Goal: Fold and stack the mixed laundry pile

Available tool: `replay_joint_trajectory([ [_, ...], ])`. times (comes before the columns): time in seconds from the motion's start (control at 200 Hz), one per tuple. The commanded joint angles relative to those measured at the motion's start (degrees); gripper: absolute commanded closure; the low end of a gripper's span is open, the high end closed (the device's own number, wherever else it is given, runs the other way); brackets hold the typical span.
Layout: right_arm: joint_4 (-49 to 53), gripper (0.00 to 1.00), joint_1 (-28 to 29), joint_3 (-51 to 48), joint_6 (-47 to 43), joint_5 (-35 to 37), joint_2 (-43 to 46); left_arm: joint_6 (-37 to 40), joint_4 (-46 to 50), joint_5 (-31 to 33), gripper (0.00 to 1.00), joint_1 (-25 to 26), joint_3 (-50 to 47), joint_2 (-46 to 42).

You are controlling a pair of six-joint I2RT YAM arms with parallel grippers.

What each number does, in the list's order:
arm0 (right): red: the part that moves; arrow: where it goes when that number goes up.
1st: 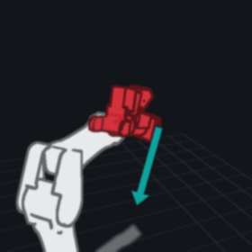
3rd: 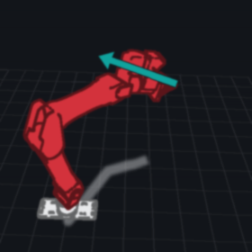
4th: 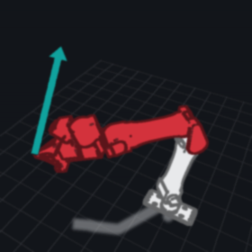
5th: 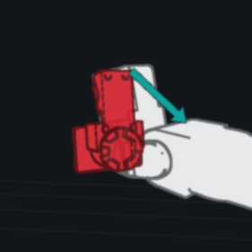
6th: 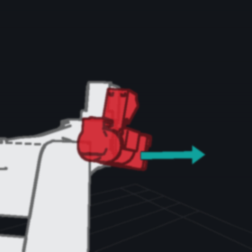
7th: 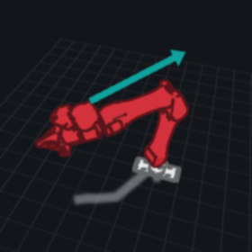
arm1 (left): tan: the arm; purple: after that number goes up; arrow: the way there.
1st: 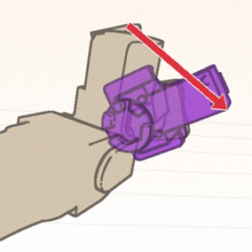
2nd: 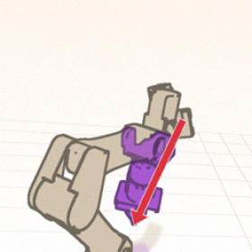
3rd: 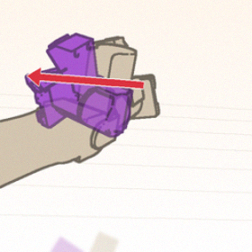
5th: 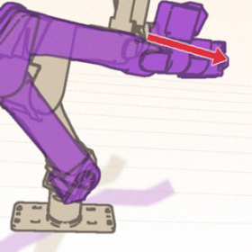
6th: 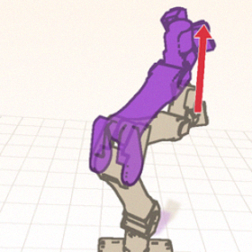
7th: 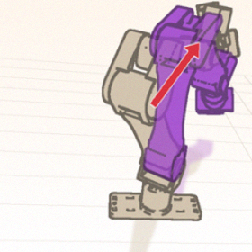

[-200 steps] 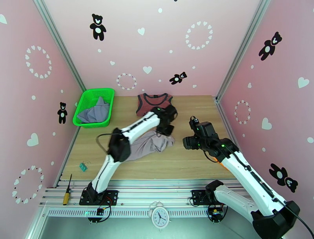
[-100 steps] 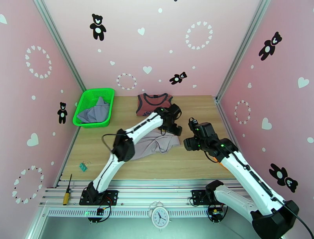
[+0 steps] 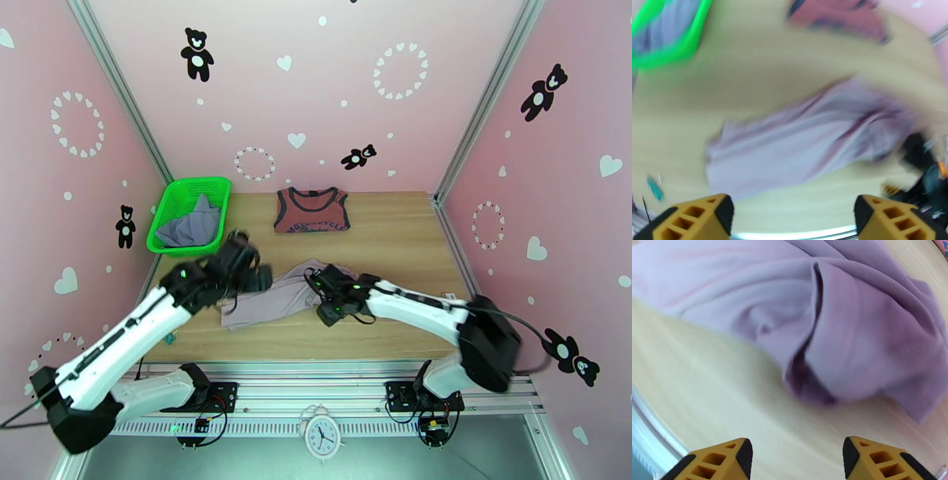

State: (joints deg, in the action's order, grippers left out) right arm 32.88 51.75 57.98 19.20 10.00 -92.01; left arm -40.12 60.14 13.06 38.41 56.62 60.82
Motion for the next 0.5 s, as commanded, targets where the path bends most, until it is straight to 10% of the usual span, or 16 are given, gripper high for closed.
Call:
replay_joint_trajectory([
  [0.0, -0.9, 0.41, -0.1, 3.3, 4.1, 7.8, -2.7, -7.4, -4.8, -3.8, 0.21, -1.6, -7.6, -4.2],
  [0.496, -2.9, 0.47, -0.8, 3.8, 6.6, 8.2, -6.5, -12.2, -9.4, 0.3, 0.15, -6.9, -21.6, -2.9],
])
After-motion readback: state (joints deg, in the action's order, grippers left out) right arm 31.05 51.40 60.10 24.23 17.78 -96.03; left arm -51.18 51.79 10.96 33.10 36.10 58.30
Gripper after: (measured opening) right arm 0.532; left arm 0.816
